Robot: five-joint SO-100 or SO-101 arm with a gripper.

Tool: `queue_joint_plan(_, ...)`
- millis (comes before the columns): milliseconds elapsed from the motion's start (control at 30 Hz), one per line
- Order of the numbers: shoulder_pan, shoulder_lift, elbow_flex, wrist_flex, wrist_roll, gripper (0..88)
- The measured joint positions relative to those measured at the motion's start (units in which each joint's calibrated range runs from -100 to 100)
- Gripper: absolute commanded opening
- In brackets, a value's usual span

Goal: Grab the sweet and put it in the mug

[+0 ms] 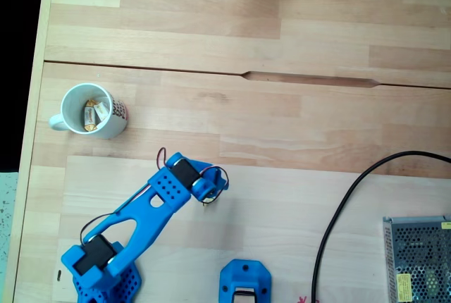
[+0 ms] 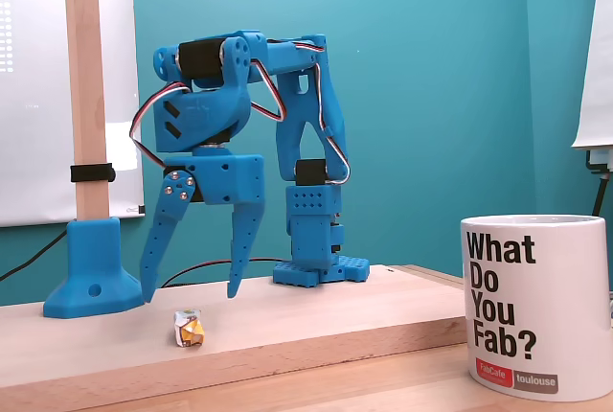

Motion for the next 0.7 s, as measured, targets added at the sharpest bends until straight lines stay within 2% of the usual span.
queue_joint_plan(700, 3.25, 4.27, -0.81, 0.0, 0.1, 29.0)
